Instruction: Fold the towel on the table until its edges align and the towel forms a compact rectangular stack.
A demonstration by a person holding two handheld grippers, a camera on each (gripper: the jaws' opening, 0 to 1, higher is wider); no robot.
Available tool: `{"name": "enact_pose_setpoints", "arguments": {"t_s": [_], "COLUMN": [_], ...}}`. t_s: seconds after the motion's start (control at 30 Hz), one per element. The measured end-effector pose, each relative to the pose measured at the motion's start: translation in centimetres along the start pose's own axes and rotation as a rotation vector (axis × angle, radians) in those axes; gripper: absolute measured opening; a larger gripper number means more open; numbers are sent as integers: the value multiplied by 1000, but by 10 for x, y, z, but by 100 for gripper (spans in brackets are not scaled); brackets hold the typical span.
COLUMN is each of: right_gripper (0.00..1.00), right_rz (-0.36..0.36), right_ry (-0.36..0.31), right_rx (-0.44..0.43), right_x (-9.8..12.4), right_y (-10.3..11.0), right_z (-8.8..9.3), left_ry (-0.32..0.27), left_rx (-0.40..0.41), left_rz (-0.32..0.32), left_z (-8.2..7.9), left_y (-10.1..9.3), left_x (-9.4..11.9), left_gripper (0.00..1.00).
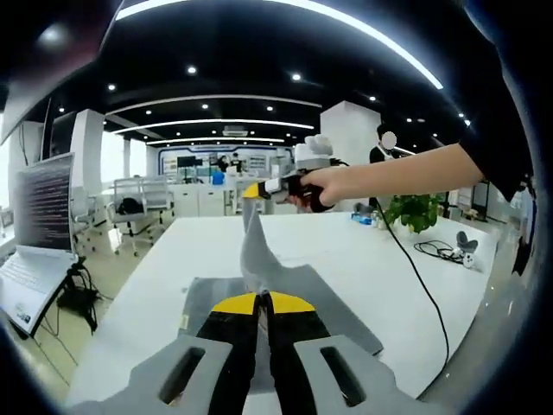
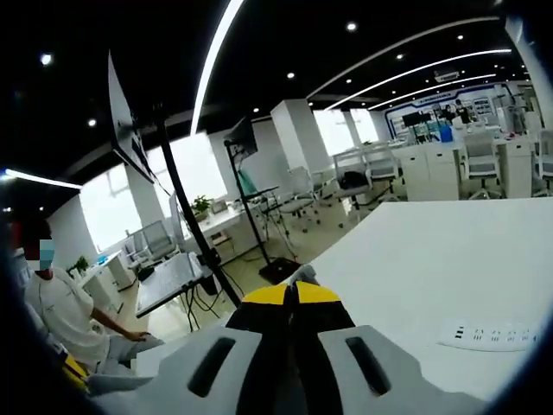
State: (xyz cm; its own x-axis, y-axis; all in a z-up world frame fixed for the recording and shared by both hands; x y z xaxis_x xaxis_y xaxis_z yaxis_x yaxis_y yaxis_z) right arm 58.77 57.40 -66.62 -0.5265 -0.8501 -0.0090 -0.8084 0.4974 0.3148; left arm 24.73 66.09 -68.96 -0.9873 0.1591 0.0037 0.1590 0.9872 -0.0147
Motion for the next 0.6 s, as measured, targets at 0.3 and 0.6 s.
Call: {"name": "enact_pose_setpoints", "arguments": {"t_s": [0.3, 0.6], "right_gripper": [0, 0], "right_rz": [-7, 0], "right_ry": [64, 148], "right_rx": [15, 24], "right_x": [-24, -44], "right_y": [3, 10], "right_z": [30, 72], "left_ry": [27, 51], "left_rx": [35, 99], "left_rz": [-75, -137], "left_z": [20, 48], "left_y": [16, 32], "left_x": [4, 3], "left_gripper": [3, 3]}}
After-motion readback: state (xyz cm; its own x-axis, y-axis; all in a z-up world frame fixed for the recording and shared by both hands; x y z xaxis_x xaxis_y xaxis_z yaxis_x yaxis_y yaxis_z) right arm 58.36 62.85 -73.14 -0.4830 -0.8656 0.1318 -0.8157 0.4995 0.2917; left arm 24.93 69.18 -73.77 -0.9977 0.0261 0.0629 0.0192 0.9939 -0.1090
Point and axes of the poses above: the point that each gripper's makers call its tool centre point, and the gripper's own axes: x roughly backward along the fingers, y roughly to its left, z roughly out of its underside, the point moved 8 cm from there along x, roughly backward along the fingers, and after that the axes turned 12 degrees about -y, right-handed, at the moved point
